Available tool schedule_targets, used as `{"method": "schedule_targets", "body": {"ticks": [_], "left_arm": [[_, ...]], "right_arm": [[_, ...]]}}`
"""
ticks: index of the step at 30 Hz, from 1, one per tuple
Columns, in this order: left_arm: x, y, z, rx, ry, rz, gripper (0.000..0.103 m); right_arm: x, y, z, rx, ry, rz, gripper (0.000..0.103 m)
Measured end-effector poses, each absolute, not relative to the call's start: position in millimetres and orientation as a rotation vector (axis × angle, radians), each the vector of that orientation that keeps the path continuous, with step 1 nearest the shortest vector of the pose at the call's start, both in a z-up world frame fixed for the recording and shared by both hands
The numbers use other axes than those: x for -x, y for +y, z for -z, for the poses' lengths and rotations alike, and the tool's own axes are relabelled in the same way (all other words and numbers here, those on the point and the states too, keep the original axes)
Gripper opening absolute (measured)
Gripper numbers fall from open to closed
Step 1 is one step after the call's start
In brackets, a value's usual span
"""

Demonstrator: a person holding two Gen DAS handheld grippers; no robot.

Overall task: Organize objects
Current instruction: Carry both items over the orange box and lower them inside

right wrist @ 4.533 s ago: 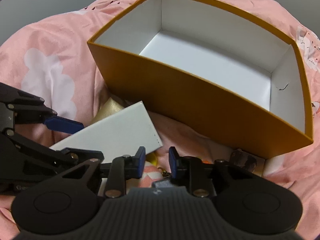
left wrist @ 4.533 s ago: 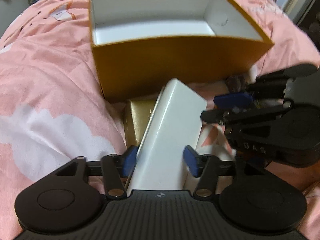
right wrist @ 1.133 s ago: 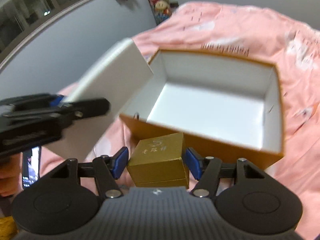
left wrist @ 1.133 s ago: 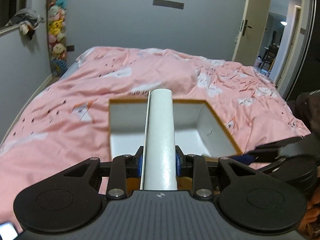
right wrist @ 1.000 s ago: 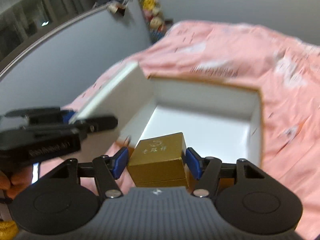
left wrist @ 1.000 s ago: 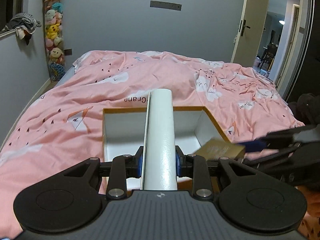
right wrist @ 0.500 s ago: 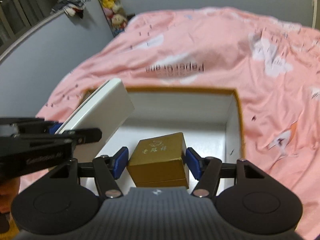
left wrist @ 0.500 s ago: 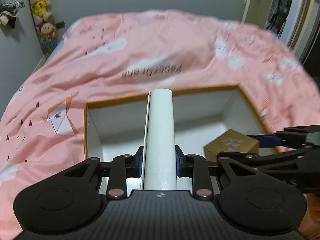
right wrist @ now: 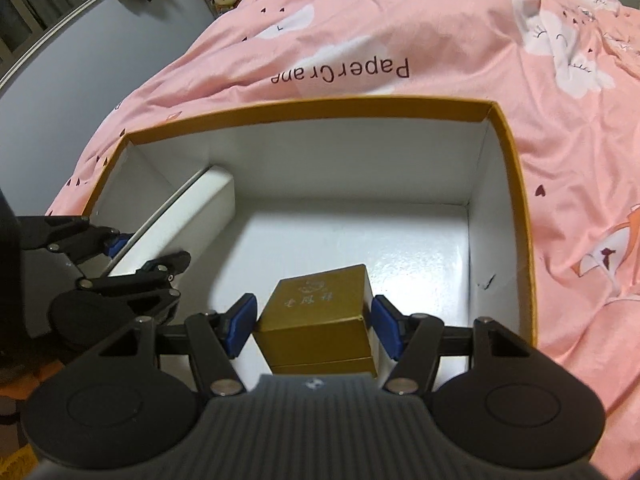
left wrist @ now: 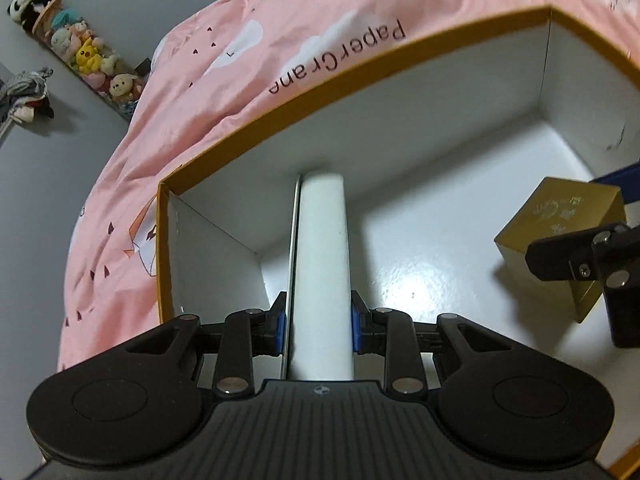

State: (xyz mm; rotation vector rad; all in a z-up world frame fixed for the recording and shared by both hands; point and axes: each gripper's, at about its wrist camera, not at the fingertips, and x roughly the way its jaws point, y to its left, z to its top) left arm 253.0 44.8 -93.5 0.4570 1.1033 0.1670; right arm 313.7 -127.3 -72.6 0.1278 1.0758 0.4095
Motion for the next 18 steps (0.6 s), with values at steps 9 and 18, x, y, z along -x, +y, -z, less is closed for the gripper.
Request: {"method": "schedule_targets", "body": {"ticks": [9, 18], "left_arm": [[-257, 54, 93, -0.371, 1.155, -0.125, 0.044], [-243, 65, 74, -0.178, 1.122, 0.034, 0.049]], "right_arm": [[-316, -127, 80, -0.129, 1.119, -0.414, 0.064], [-319, -120, 84, -0.155, 1.16, -0.416, 0.064]]}}
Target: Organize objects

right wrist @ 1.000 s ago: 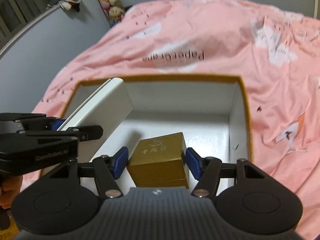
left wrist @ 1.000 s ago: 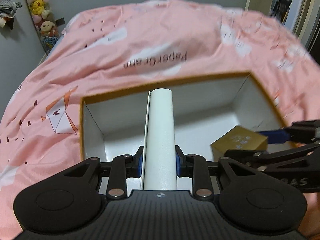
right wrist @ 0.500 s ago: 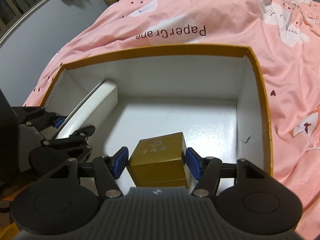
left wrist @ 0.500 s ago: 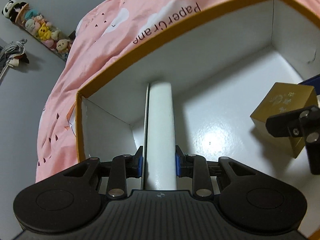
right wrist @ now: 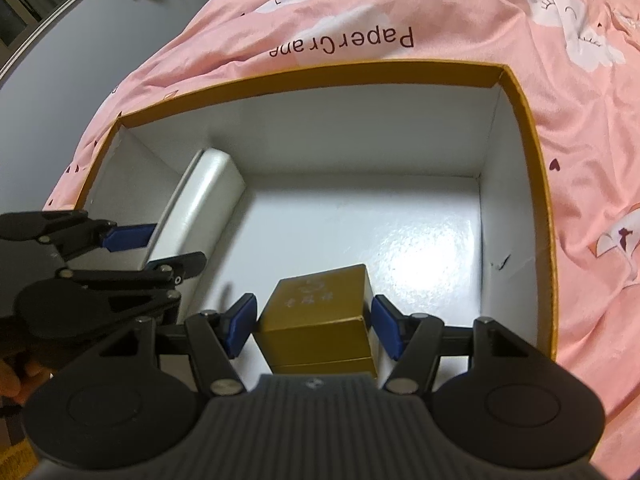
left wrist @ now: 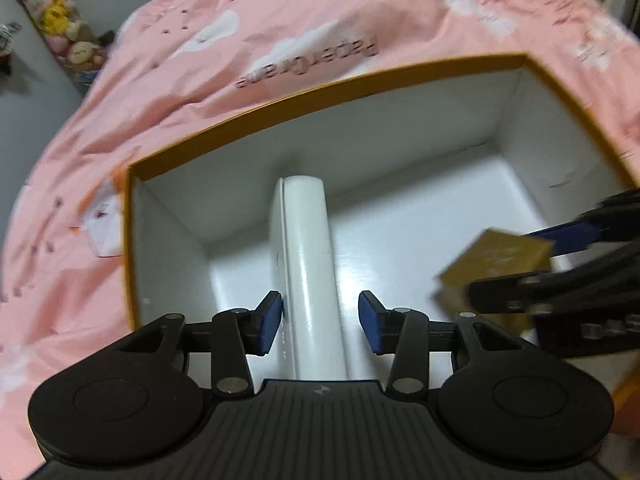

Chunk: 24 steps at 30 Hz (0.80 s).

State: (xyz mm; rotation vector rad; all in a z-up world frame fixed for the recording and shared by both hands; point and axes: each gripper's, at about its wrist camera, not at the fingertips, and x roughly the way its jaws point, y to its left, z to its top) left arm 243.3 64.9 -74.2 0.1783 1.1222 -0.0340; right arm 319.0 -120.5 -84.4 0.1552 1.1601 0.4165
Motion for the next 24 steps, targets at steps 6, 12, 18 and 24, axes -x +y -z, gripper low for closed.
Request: {"method": "schedule_targets", "body": {"ticks": [6, 12, 18, 24], "left_arm": [[-237, 76, 64, -0.096, 1.084, 0.087, 0.042], [-224, 108, 24, -0.032, 0.942, 0.045, 0.042], [-208, 136, 9, 0.01, 0.92, -0.052, 0.042], [-199, 149, 21, 0.052, 0.939, -0.066, 0.038]], "right_arm": [[-321, -117, 87, -0.169, 1.175, -0.414, 0.064], [-328, -107, 85, -0.156, 1.182, -0.392, 0.064], [-328, -85, 86, -0.181, 1.196, -0.404, 0.064], [-334, -65, 86, -0.203, 1.188, -0.407, 0.064]]}}
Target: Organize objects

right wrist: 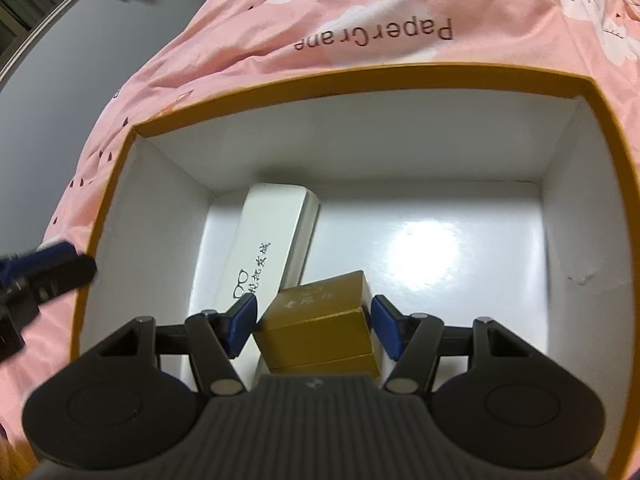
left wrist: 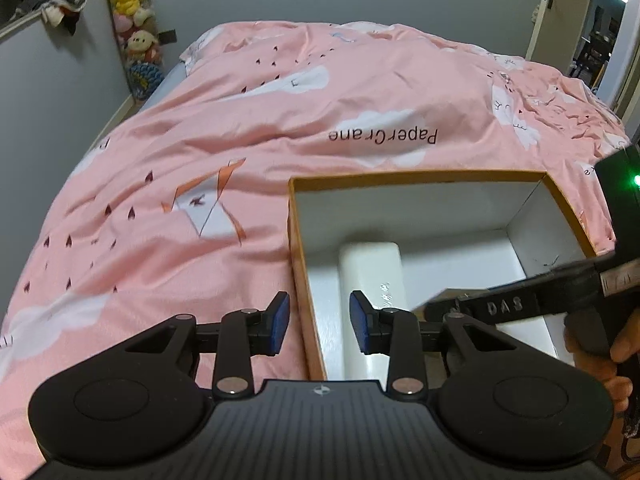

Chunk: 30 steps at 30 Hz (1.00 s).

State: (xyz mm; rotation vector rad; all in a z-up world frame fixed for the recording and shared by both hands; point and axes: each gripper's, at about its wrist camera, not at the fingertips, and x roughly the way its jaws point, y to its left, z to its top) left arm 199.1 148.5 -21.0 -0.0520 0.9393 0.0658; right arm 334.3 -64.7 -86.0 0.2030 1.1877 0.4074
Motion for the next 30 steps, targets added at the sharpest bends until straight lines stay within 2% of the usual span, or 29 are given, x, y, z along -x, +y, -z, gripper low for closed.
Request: {"method": "schedule_targets", "body": {"ticks": [11, 12, 13, 14, 16, 20, 22, 30], "left_arm": [[-186, 159, 29, 0.114, 0.932, -0.052, 0.036], [-185, 159, 29, 0.122, 0.929, -0.052, 0.036], [-183, 160, 29, 0.132, 0.924, -0.052, 0.036], [-182, 160, 28, 0.141, 0.92, -0.049, 0.036], [-179, 161, 29, 0.162, 0.918, -0.044, 0.036], [-176, 160, 28, 0.183, 0.905, -0.043, 0.036], [-174, 160, 28, 0.189, 0.9, -0.042, 0.036], [-167, 159, 30, 0.204, 0.896, -0.067, 0.036]], "right_arm": [[-345, -50, 90, -0.291, 1.196, -0.437, 0.063], [-346, -54, 89, -0.28, 1.199, -0.404, 0.04], [-348, -61, 87, -0.298, 1.21, -0.405, 0.025], [-350, -68, 85, -0.328, 1.237, -0.419, 0.019], [-352, -80, 82, -0.367, 1.29, -0.444, 0.014], [-340, -83, 72, -0.29, 1.288, -0.489, 0.025], [-331, -78, 68, -0.228, 1.268, -0.51, 0.051], [-302, -40, 83, 0.021, 1.328, -0.492, 0.068]]}}
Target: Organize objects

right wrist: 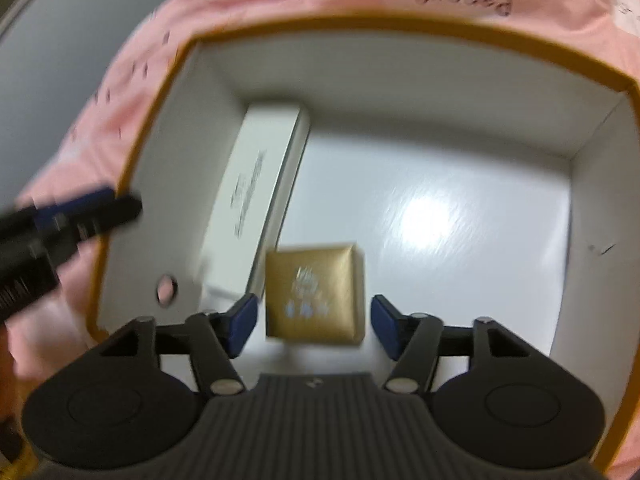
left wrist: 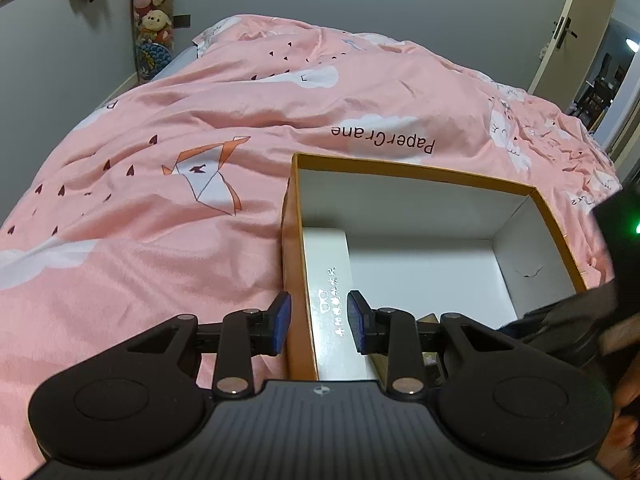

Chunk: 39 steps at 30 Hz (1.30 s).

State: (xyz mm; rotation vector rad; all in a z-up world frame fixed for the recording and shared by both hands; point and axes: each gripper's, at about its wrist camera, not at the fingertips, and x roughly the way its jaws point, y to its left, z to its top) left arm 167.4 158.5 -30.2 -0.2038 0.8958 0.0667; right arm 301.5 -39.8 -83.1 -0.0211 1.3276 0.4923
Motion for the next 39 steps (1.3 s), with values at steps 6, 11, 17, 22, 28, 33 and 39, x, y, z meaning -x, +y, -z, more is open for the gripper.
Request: {"method": "schedule_targets", "body": {"ticks": [6, 11, 17, 22, 28, 33, 39], "left_arm": [[-164, 157, 32, 0.204, 0.892, -0.062, 0.036], [-164, 157, 34, 0.217, 0.887, -0.053, 0.036], [-164, 159, 35, 0.234, 0.88, -0.054, 0.036], [-165, 160, 35, 0.244, 0.881, -0.056, 0.036], [-165, 159, 37, 0.25, 0.887, -0.05, 0.036], [-164, 161, 39, 0.261, 0.893, -0.049, 0.036], [-164, 162, 38, 0.274, 0.892, -0.049, 0.036]], "right_arm": [[-294, -32, 103, 0.053, 1.361, -0.435, 0.063], [-289, -43, 83, 0.068, 1.295, -0.436, 0.063], [-294, -63, 52, 0.039, 1.255, -0.479, 0.036], [-307, -67, 56, -0.031, 1.348, -0.502, 0.023], [-307, -56, 65, -0.049, 1.373, -0.522, 0.035], [-311, -66, 65, -0.112, 1.377, -0.517, 0.04], [-320, -83, 73, -0.167, 1.382, -0.469, 0.039]]}}
